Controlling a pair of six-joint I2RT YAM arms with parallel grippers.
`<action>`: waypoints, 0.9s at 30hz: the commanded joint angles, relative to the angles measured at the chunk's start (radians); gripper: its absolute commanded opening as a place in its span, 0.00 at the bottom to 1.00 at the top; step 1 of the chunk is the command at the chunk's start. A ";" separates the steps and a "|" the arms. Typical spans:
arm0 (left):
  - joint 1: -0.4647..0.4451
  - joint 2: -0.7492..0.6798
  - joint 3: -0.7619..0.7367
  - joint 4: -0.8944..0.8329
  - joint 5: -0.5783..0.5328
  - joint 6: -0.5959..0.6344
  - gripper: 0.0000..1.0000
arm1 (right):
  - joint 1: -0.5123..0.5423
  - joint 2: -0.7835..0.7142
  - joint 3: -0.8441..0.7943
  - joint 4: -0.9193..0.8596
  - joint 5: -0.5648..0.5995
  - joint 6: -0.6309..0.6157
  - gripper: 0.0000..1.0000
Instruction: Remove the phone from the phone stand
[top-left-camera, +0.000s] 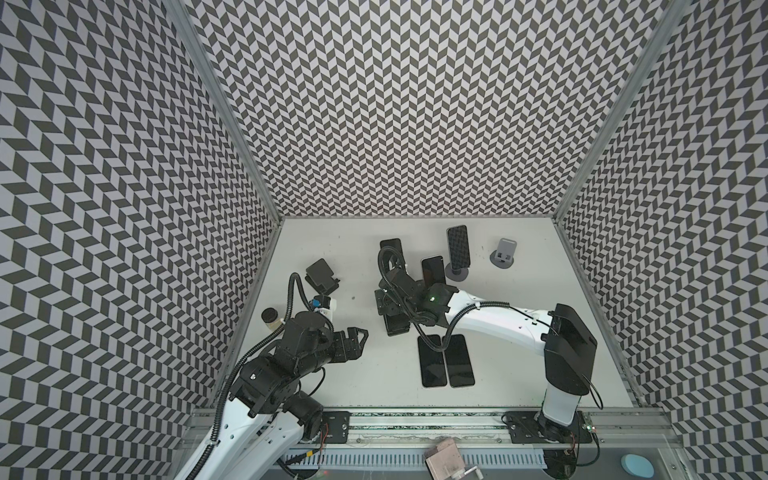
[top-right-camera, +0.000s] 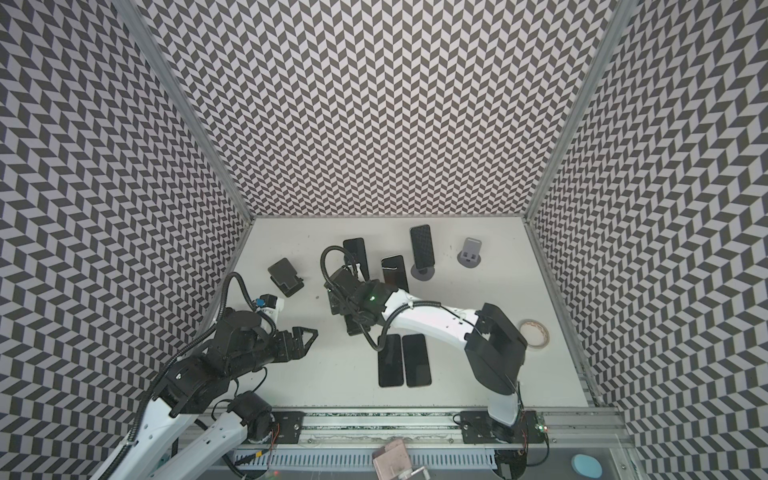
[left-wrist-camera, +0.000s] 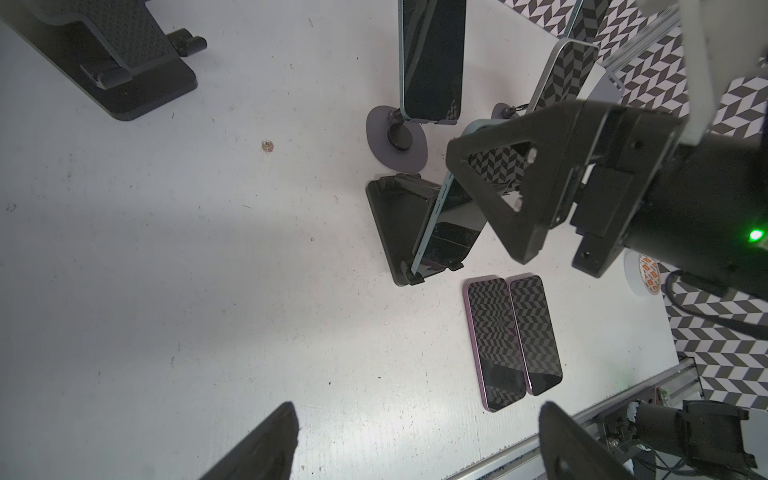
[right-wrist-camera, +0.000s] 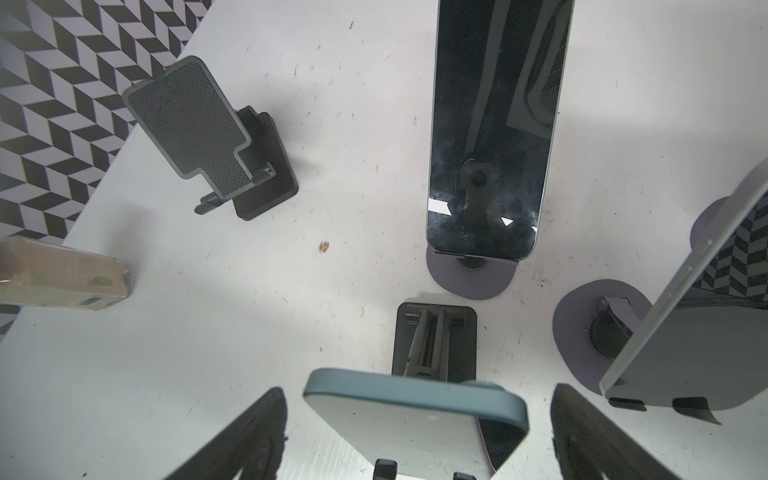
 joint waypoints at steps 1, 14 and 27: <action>0.007 0.003 -0.011 0.005 0.009 0.016 0.91 | -0.008 0.024 0.006 0.032 -0.011 -0.002 0.96; 0.032 0.010 -0.015 0.005 0.014 0.015 0.91 | -0.022 0.074 0.039 0.021 -0.022 -0.016 0.94; 0.090 0.034 -0.020 0.019 0.058 0.048 0.91 | -0.033 0.079 0.047 0.011 -0.031 -0.028 0.86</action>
